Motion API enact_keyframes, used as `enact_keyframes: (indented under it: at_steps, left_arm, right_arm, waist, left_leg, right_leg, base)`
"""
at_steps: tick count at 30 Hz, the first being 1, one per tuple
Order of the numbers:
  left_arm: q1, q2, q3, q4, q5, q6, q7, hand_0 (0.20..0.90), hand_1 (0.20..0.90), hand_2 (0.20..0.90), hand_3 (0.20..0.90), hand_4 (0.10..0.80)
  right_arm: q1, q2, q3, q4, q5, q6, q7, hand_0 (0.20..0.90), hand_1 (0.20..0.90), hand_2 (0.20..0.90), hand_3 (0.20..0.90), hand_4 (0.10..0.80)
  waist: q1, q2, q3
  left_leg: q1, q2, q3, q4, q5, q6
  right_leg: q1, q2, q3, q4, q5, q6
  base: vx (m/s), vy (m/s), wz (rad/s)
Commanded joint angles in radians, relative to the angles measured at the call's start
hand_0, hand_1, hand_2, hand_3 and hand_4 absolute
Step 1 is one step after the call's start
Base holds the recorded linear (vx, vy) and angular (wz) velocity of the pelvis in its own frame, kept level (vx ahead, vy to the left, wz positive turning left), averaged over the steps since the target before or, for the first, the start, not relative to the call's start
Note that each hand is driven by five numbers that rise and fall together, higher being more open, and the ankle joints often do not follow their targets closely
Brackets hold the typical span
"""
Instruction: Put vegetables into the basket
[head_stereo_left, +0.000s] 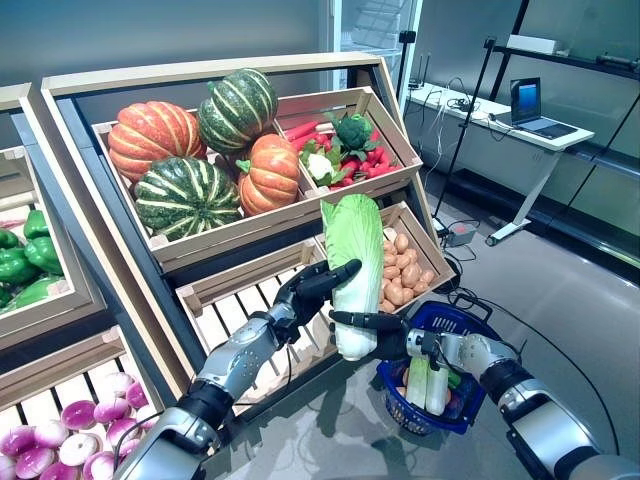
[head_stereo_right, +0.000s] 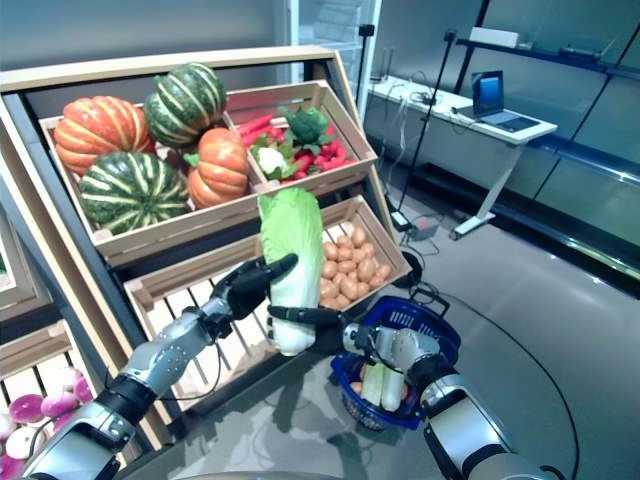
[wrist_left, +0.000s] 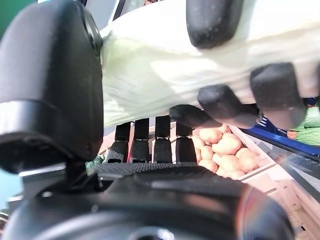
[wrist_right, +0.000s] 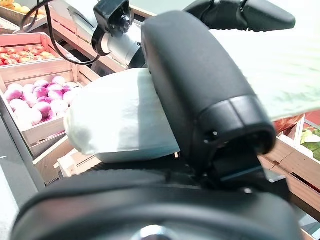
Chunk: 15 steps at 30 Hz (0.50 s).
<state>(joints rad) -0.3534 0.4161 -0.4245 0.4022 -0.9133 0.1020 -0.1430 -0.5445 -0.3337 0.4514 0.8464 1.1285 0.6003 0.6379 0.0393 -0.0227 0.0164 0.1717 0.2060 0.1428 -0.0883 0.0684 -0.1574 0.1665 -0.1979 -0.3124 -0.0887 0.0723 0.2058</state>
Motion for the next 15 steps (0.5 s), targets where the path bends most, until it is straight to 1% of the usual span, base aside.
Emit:
enact_keyframes:
  at_steps: [1,4,5,9,11,15]
  left_arm:
    - [-0.151,-0.08,-0.042,-0.176,-0.028,-0.07,-0.164,0.9,0.9,0.9,0.9,0.8]
    - [-0.139,-0.046,-0.024,-0.164,0.015,-0.045,-0.156,0.9,0.9,0.9,0.9,0.8]
    - [-0.137,-0.044,-0.023,-0.164,0.017,-0.045,-0.155,0.9,0.9,0.9,0.9,0.8]
    - [-0.12,0.005,0.003,-0.141,0.079,-0.066,-0.141,0.9,0.9,0.9,0.9,0.8]
    - [-0.107,0.033,0.031,-0.126,0.092,-0.07,-0.152,0.9,0.9,0.9,0.9,0.8]
    - [-0.056,0.085,0.096,-0.096,0.124,-0.082,-0.15,0.9,0.9,0.9,0.9,0.8]
  right_arm:
    - [-0.169,-0.029,-0.087,0.1,0.027,-0.091,-0.063,0.3,0.3,0.3,0.3,0.4]
    - [-0.134,-0.063,-0.102,0.098,0.01,-0.091,-0.057,0.3,0.3,0.3,0.3,0.4]
    - [-0.132,-0.064,-0.103,0.097,0.009,-0.091,-0.055,0.3,0.3,0.3,0.3,0.4]
    - [-0.081,-0.102,-0.122,0.09,0.001,-0.096,-0.045,0.3,0.3,0.3,0.3,0.4]
    - [-0.047,-0.128,-0.141,0.084,0.014,-0.1,-0.041,0.3,0.3,0.3,0.3,0.4]
    - [0.053,-0.151,-0.191,0.034,0.03,-0.141,-0.05,0.3,0.3,0.3,0.3,0.4]
  waist:
    - [0.022,-0.021,-0.008]
    - [0.019,-0.02,-0.008]
    - [0.019,-0.02,-0.008]
    - [0.016,-0.02,-0.008]
    - [0.014,-0.018,-0.008]
    - [0.008,-0.017,-0.002]
  left_leg:
    - [-0.011,-0.067,-0.01,0.001,-0.067,0.057]
    - [-0.01,-0.065,-0.005,0.001,-0.066,0.057]
    - [-0.01,-0.065,-0.004,0.001,-0.066,0.056]
    - [-0.013,-0.064,-0.001,0.001,-0.064,0.056]
    - [-0.016,-0.062,0.005,0.001,-0.061,0.055]
    - [-0.017,-0.061,0.011,0.001,-0.058,0.055]
  right_leg:
    - [0.014,0.014,0.057,0.013,-0.033,-0.055]
    - [0.013,0.015,0.057,0.011,-0.032,-0.053]
    - [0.013,0.015,0.057,0.011,-0.031,-0.053]
    - [0.01,0.015,0.057,0.01,-0.03,-0.05]
    - [0.007,0.014,0.056,0.01,-0.029,-0.05]
    - [0.002,0.014,0.057,0.012,-0.027,-0.047]
  base:
    - [0.0,0.0,0.0]
    - [0.0,0.0,0.0]
    - [0.0,0.0,0.0]
    - [0.0,0.0,0.0]
    - [0.0,0.0,0.0]
    - [0.026,-0.008,-0.02]
